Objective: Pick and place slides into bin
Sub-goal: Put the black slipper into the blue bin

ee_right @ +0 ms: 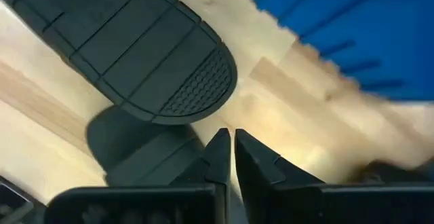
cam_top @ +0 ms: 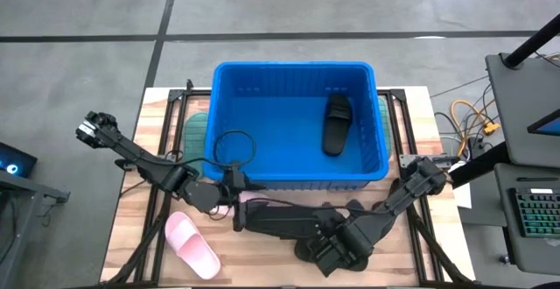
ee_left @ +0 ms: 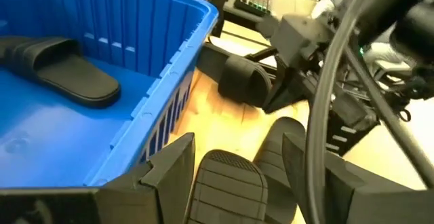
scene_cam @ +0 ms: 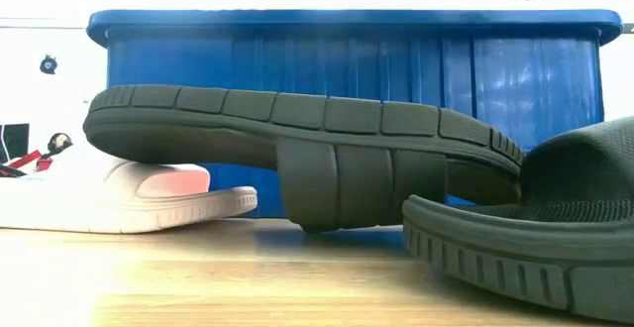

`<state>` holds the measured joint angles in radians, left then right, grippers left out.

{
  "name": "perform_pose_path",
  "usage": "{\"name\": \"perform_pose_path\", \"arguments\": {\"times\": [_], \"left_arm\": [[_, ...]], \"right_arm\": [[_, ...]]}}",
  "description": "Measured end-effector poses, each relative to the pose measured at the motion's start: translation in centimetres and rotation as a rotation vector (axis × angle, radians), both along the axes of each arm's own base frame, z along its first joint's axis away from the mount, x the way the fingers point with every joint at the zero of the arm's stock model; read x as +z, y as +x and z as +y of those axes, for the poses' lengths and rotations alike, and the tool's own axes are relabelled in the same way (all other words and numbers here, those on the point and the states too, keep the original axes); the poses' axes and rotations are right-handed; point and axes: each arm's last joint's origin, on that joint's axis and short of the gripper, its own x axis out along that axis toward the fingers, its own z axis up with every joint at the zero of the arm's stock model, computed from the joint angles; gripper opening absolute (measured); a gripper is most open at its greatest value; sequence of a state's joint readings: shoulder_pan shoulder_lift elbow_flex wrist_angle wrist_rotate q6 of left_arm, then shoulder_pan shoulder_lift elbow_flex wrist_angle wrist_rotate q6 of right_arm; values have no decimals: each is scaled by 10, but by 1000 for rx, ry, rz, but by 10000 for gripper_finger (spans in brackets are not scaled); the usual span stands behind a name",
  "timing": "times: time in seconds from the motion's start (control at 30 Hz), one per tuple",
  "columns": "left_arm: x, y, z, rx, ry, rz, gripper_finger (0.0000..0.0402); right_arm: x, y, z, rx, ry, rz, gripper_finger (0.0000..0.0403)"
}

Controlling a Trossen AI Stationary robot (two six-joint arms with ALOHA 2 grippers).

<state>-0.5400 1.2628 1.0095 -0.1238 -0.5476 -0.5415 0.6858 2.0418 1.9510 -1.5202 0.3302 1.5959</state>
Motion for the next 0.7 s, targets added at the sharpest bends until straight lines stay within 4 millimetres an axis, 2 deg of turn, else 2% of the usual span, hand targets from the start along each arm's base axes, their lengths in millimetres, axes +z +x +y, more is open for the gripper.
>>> {"name": "perform_pose_path", "arguments": {"times": [0.13,0.37,0.57,0.7], "left_arm": [[1,1,1,10,-5,-10,204],[3,3,1,16,-14,-32,204],[5,6,-1,-13,9,-47,204],[5,7,0,-30,7,-48,204]], "right_arm": [[-2,-8,1,-93,63,-75,48],[-15,-19,5,-188,104,-121,130],[-18,-22,7,-199,110,-120,178],[-8,-21,7,-133,118,-109,191]]}}
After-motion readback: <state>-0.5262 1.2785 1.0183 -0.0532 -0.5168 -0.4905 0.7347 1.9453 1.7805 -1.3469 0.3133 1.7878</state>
